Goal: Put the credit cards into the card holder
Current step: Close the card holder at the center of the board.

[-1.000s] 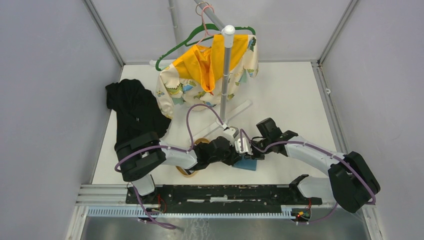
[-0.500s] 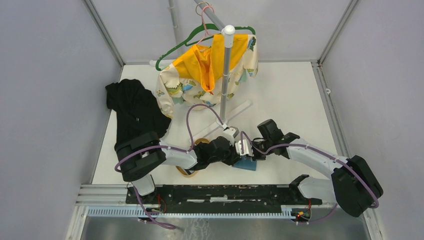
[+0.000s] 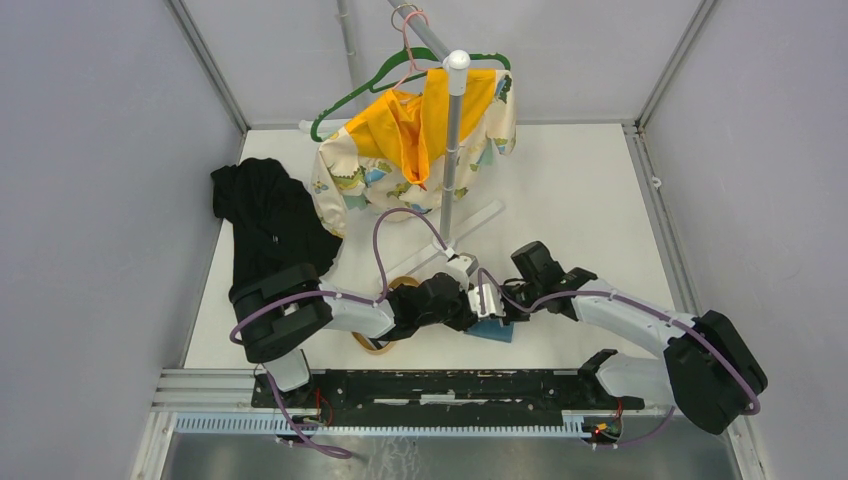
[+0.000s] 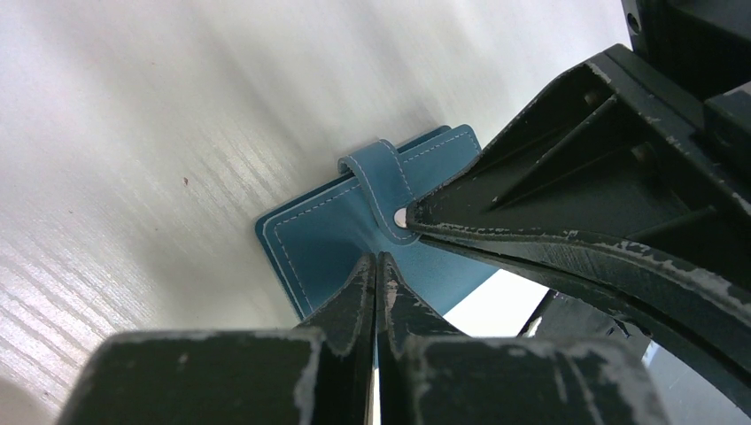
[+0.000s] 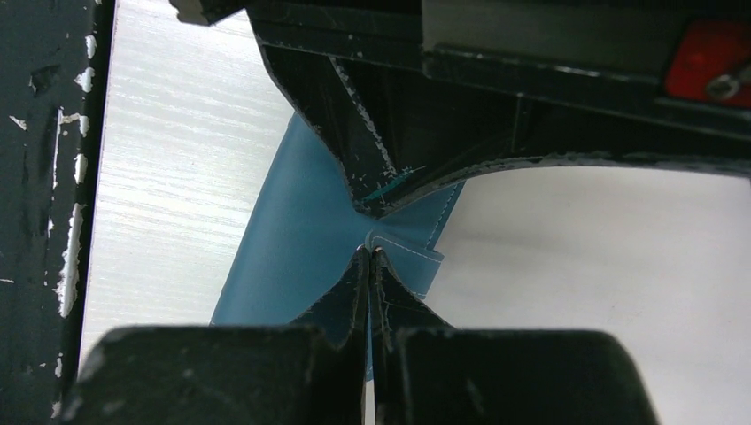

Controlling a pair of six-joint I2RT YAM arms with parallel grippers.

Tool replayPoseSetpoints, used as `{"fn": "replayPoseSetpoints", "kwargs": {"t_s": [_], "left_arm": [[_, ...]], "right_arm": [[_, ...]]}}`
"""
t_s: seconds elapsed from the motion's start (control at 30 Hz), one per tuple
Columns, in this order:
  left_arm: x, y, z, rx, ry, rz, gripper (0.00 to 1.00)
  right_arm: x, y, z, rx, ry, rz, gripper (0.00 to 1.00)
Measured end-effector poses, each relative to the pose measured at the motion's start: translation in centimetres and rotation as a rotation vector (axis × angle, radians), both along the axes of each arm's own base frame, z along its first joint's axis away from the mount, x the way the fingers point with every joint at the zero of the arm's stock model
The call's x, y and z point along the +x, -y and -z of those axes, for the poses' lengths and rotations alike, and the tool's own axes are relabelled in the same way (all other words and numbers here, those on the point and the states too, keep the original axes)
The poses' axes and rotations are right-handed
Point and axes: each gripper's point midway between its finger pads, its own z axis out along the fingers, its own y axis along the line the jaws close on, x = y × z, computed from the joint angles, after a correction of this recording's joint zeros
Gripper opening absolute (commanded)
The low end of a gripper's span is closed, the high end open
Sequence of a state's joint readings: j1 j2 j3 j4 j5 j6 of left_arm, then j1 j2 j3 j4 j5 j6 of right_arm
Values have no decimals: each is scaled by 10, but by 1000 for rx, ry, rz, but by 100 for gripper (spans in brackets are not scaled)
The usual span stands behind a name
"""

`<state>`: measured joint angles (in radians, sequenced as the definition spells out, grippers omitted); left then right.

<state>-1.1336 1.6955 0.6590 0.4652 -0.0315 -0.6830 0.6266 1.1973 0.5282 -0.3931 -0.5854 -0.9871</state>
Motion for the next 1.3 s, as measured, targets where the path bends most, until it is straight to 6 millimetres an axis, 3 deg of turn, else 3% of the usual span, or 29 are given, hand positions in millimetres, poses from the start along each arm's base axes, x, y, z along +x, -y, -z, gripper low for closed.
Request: {"fn": "replayPoseSetpoints", "kwargs": {"t_s": [0.8,1.3], "left_arm": [[-2,3,1,-9,-7,14,2],[-2,4,0,-19,-26,-1,2]], "right_arm": [[-12,2,4,-57,206,-208,0],[-14,4,6,-66,278,-246,0]]}}
